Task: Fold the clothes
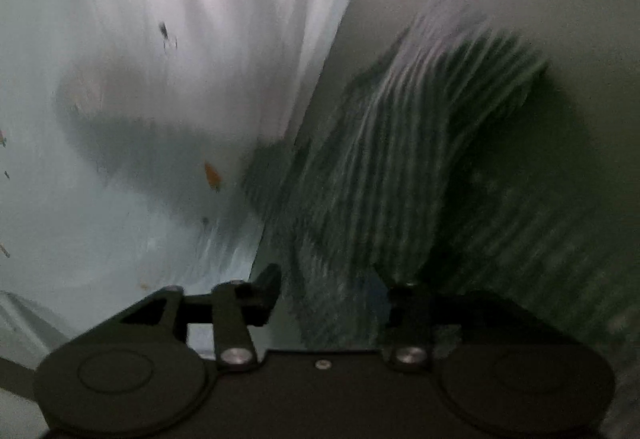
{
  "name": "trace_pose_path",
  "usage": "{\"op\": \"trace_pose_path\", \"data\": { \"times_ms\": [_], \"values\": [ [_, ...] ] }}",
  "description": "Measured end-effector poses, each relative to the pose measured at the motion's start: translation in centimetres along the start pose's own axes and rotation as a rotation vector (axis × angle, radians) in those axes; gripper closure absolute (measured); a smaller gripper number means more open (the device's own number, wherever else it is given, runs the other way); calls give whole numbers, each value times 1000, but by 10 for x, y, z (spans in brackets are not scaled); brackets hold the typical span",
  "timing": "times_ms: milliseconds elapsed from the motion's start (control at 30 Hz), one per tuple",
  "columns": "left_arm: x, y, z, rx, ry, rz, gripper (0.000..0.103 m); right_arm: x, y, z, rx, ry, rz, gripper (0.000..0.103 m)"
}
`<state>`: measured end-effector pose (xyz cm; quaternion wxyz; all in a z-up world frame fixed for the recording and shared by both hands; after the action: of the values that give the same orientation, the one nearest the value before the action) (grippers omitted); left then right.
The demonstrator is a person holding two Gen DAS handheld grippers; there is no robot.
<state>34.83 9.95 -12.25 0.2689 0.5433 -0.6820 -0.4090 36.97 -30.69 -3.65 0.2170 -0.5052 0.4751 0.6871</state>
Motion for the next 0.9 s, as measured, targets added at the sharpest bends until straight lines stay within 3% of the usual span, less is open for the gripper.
{"op": "trace_pose_path", "data": {
  "times_ms": [133, 300, 467, 633, 700, 900],
  "values": [
    [18, 25, -15, 98, -52, 108, 0, 18, 20, -12, 121, 117, 159, 31],
    [75, 32, -22, 133, -245, 273, 0, 50, 30, -18, 172, 269, 380, 18],
    [134, 20, -29, 145, -464, 301, 0, 56, 27, -19, 169, 313, 439, 13],
    [165, -1, -36, 126, -518, 313, 3, 59, 28, -13, 173, 376, 467, 11],
    [172, -11, -40, 106, -511, 311, 11, 61, 29, -12, 176, 384, 453, 9],
    [173, -21, -46, 66, -464, 321, 56, 61, 28, -12, 168, 387, 432, 2]
  ]
}}
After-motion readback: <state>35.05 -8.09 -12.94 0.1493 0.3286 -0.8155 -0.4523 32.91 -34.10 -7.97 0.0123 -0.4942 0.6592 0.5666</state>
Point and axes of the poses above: each gripper's, at about its wrist camera, not at the fingertips, and y roughly against the way its jaws point, x to its right, z to its underside, the point moved 5 cm from there along -y, roughly the way its jaws point, and after that the axes turned 13 degrees about -y, right-handed, at the moved point
